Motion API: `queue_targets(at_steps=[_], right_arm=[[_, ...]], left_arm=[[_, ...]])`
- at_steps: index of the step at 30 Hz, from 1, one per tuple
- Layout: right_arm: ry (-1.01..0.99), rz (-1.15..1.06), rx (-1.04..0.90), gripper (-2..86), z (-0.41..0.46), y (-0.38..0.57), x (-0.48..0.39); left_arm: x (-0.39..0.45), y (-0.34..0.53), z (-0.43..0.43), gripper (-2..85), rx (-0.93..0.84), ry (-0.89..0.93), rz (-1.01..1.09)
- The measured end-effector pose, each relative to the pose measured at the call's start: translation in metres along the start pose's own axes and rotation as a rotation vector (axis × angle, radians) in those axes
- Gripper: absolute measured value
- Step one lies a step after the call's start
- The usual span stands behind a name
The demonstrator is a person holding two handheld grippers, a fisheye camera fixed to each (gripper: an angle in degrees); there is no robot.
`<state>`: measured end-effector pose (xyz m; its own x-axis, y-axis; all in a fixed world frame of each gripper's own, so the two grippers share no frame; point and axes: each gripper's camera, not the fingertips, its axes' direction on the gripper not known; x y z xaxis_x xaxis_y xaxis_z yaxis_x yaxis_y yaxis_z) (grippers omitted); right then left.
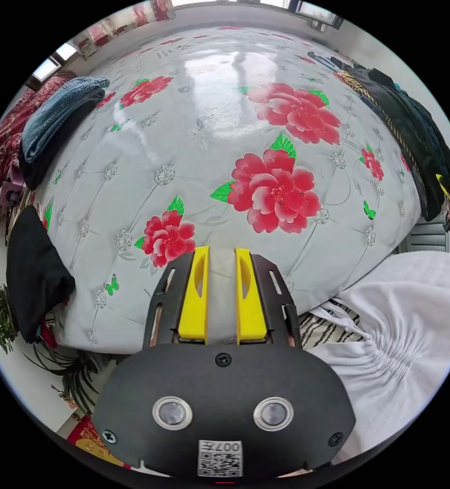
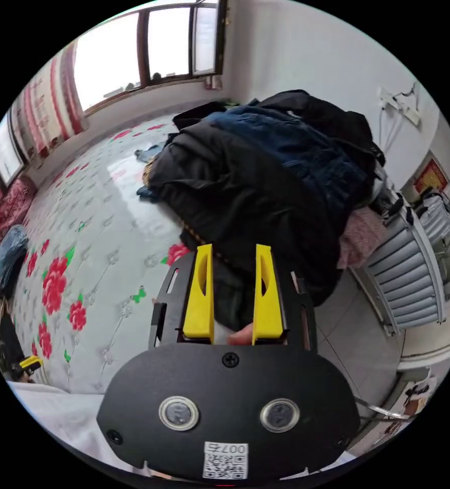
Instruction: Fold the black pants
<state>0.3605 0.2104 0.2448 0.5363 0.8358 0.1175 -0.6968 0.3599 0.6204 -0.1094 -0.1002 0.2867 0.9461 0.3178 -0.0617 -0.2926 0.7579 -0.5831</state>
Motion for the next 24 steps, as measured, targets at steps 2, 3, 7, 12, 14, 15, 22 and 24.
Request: queue_targets(at_steps=[2,3,7,12,14,15,22,24], right_arm=[[0.060,0.035,-0.007,8.6,0.001,-0.012,0.040],[0.070,0.036,-0.048,8.7,0.009,-0.017,0.056],[-0.022,0.027,-0.183,6.9,0.044,-0.014,0.073],[-0.045,-0.126,-0.209,2.0,0.020,-0.011,0.022],[-0.154,-0.248,-0.163,1.1,-0.006,0.000,-0.012],[-0.229,-0.337,-0.135,0.8,-0.025,0.008,-0.039],[-0.954,-0.768,-0.145,0.0,-0.126,0.040,-0.218],[-1.071,-0.895,-0.173,-0.1,-0.153,0.052,-0.269]], left_arm=[[-0.003,0.001,0.004,7.2,-0.004,0.004,-0.043],[-0.004,0.003,0.007,7.2,0.000,0.006,-0.072],[-0.005,0.021,0.020,6.3,0.062,-0.008,-0.172],[-0.011,0.048,0.036,1.3,0.116,0.126,-0.378],[-0.007,0.056,0.042,1.6,0.166,0.253,-0.384],[-0.001,0.060,0.042,3.3,0.213,0.295,-0.367],[0.060,0.064,-0.008,14.8,0.501,0.518,0.046],[0.071,0.069,-0.027,16.3,0.567,0.495,0.124]])
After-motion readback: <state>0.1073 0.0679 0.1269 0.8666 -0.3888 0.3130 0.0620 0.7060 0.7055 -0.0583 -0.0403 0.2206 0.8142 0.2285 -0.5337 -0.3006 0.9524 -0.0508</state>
